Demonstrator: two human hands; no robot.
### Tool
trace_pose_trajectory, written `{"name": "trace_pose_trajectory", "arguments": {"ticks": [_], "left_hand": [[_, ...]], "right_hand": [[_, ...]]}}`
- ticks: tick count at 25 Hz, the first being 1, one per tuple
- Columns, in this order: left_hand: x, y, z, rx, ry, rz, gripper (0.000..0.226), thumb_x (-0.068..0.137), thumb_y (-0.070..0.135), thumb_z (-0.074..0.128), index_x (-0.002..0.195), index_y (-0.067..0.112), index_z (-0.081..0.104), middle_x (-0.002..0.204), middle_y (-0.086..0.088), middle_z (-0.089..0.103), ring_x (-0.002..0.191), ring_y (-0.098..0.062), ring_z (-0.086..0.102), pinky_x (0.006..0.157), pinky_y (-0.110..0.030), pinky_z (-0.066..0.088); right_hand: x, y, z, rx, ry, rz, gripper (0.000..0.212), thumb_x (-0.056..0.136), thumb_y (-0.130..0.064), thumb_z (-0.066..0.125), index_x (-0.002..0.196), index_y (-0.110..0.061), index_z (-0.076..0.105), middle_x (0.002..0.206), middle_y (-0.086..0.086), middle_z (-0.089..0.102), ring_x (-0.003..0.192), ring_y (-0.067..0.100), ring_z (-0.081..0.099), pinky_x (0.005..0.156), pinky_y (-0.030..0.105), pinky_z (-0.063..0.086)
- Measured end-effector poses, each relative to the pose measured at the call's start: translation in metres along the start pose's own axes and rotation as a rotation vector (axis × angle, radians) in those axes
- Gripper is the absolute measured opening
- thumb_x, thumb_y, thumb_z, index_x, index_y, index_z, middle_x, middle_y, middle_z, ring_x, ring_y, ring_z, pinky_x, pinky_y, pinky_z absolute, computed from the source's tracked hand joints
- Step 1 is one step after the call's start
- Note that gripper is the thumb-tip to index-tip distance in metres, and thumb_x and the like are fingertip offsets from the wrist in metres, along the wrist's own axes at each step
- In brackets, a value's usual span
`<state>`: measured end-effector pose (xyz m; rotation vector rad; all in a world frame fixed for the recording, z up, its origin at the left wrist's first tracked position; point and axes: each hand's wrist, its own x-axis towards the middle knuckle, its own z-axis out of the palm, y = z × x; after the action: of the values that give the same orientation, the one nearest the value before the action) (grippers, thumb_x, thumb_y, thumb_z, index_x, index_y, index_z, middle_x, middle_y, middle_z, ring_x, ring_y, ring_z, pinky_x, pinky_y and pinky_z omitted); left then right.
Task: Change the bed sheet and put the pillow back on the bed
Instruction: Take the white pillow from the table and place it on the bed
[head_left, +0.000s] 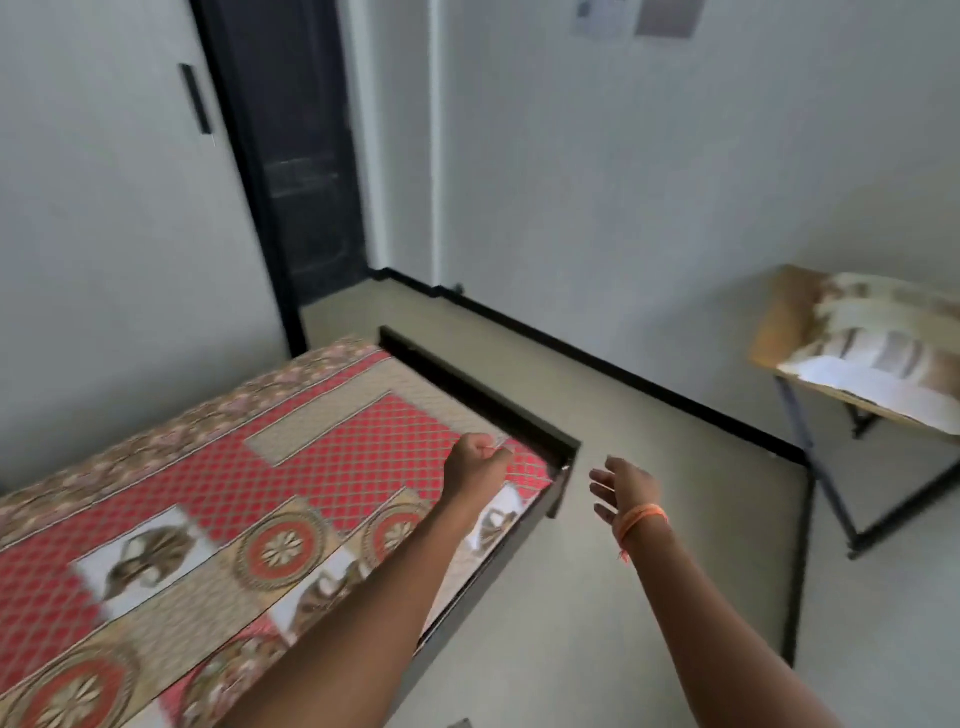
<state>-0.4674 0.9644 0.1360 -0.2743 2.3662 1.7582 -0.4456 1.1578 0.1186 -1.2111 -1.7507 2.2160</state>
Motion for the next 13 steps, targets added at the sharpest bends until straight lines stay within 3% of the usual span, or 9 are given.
{"name": "trace_pose_trajectory", "arguments": {"ticks": [3, 7, 9, 13], "left_hand": [[0.06, 0.042, 0.095, -0.043, -0.13, 0.013, 0.035, 0.085, 0.026, 0.072, 0.114, 0.009, 0.062, 0.1, -0.003, 0.068, 0.096, -0.024, 0.067, 0.09, -0.035, 0.053], [0.155, 0.092, 0.218, -0.071, -0.292, 0.036, 0.036, 0.081, 0.031, 0.071, 0.111, 0.013, 0.062, 0.1, -0.003, 0.069, 0.09, -0.026, 0.068, 0.076, -0.033, 0.052], [0.197, 0.125, 0.279, -0.062, -0.39, 0.045, 0.033, 0.081, 0.034, 0.071, 0.106, 0.015, 0.061, 0.102, -0.005, 0.068, 0.096, -0.029, 0.068, 0.078, -0.036, 0.053], [0.257, 0.198, 0.388, -0.033, -0.531, 0.12, 0.032, 0.084, 0.036, 0.071, 0.106, 0.015, 0.061, 0.103, -0.005, 0.067, 0.098, -0.028, 0.068, 0.085, -0.041, 0.055]], "right_hand": [[0.074, -0.049, -0.049, 0.083, 0.116, -0.026, 0.014, 0.096, -0.021, 0.049, 0.104, -0.015, 0.059, 0.082, 0.004, 0.066, 0.072, 0.017, 0.059, 0.068, 0.03, 0.04], [0.171, -0.116, -0.1, 0.175, 0.288, -0.058, 0.012, 0.097, -0.021, 0.05, 0.094, -0.017, 0.061, 0.07, 0.001, 0.065, 0.064, 0.015, 0.058, 0.063, 0.028, 0.04], [0.219, -0.153, -0.128, 0.205, 0.373, -0.06, 0.015, 0.097, -0.021, 0.051, 0.085, -0.017, 0.059, 0.06, -0.002, 0.062, 0.058, 0.015, 0.054, 0.059, 0.026, 0.036], [0.298, -0.222, -0.186, 0.227, 0.531, -0.127, 0.014, 0.093, -0.023, 0.054, 0.083, -0.015, 0.061, 0.066, 0.001, 0.059, 0.055, 0.016, 0.052, 0.054, 0.025, 0.036]]}}
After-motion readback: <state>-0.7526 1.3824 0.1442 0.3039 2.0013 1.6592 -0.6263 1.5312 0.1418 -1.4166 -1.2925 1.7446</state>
